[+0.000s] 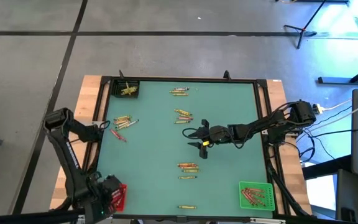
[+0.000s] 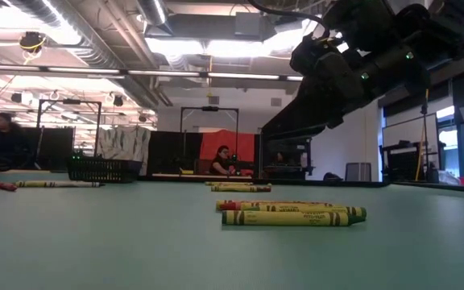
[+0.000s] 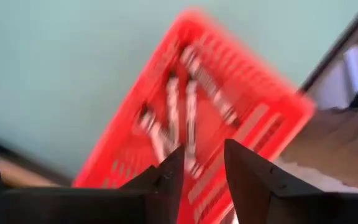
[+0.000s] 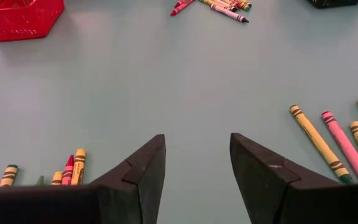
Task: Sort crayons
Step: Put the yellow crayon into the black bin
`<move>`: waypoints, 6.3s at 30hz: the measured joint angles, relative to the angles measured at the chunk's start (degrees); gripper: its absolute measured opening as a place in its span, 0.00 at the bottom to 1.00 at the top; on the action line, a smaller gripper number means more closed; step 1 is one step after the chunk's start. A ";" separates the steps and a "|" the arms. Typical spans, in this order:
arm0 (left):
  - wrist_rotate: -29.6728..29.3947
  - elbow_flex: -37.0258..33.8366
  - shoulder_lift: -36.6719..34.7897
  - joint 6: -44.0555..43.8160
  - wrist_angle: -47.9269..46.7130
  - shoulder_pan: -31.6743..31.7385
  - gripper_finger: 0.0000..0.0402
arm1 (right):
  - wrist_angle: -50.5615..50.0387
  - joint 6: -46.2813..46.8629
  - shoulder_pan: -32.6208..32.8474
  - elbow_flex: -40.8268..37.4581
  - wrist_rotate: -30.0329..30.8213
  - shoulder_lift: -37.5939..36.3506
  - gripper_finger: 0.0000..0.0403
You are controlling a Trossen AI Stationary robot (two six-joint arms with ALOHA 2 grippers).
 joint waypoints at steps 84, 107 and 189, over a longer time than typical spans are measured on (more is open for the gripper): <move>11.15 12.90 27.64 130.42 30.86 103.33 0.20 | -5.09 9.07 0.04 -9.29 6.38 -5.14 0.44; 12.83 13.03 28.63 133.27 29.58 103.24 0.03 | -5.92 9.05 0.04 -9.29 6.38 -5.14 0.44; 14.78 -12.52 -10.58 111.79 38.67 105.95 0.32 | -7.17 8.63 0.00 -9.27 8.07 -5.11 0.44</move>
